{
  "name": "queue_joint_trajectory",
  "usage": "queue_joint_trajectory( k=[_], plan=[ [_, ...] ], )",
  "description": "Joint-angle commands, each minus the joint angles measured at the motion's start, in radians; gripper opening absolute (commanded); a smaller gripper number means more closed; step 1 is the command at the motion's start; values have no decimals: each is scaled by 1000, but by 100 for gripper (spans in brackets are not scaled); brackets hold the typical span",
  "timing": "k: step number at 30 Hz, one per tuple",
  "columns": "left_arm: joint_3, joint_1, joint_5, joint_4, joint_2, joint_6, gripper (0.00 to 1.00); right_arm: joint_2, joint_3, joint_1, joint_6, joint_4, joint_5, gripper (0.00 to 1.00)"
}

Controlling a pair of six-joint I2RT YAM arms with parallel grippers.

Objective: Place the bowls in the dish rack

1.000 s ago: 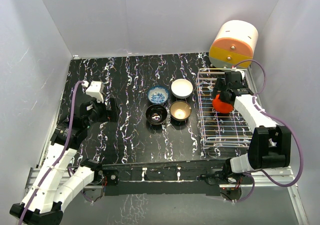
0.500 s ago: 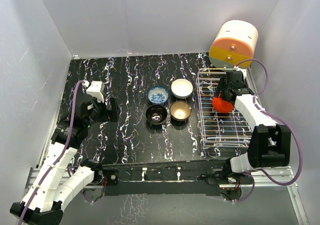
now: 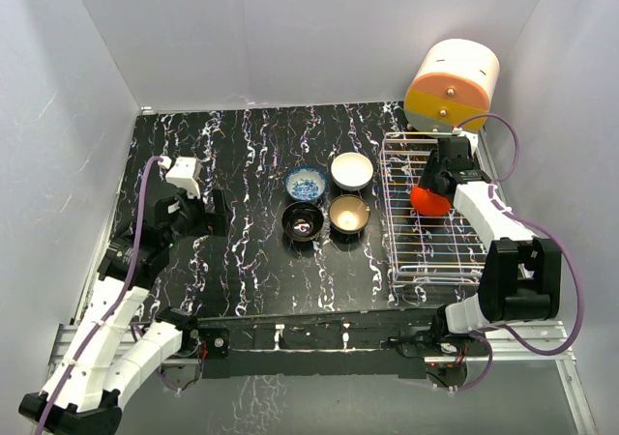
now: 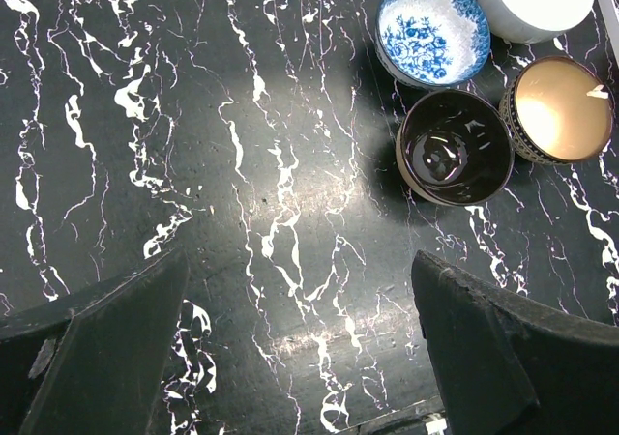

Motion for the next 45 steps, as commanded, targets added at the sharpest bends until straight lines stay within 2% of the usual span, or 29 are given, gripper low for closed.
queue_joint_trajectory(
  k=[1,11,30,45],
  plan=[
    [16,-2,-13,-20,-16,1,97,15,19,-2,-7,43,20,55],
    [16,-3,-30,-25,-21,8,97,46,65,-2,5,81,54,45],
    [26,-3,-26,7,35,26,97,236,253,-131,21,160,-5,43],
    [16,-3,-26,49,54,36,97,303,311,-150,-4,194,32,43]
  ],
)
